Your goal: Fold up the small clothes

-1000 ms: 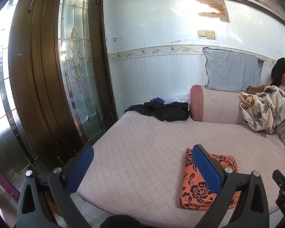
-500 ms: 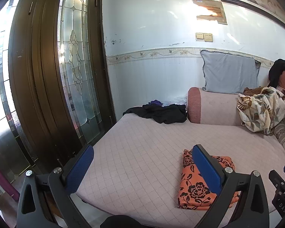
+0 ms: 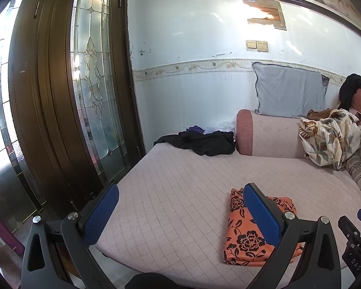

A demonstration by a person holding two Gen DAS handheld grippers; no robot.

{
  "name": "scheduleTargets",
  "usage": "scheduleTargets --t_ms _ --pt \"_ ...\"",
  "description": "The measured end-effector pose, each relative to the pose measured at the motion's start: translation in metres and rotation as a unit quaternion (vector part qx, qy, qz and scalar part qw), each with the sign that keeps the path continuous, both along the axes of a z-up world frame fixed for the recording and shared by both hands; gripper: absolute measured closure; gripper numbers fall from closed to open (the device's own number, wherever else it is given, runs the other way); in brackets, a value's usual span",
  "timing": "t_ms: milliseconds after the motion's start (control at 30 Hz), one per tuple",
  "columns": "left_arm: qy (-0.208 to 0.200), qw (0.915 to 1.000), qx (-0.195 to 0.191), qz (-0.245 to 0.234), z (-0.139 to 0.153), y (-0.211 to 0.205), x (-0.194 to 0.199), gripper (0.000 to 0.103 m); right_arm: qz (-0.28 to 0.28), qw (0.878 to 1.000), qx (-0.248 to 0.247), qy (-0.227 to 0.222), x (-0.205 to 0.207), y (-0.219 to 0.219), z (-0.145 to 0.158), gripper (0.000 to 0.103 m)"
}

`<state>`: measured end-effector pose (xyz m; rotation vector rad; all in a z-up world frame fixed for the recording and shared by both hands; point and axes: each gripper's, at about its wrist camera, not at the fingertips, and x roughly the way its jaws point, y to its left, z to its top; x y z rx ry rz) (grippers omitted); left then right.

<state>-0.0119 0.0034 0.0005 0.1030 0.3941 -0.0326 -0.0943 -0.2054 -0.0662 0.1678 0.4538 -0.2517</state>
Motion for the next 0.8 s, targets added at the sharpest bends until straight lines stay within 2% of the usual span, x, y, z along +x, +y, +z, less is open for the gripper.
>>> scheduleTargets --t_ms 800 --pt "0.018 0.9997 0.007 -0.017 -0.008 -0.011 0.021 0.0 0.004 1.0 0.009 0.022 0.025 0.001 -0.016 0.036"
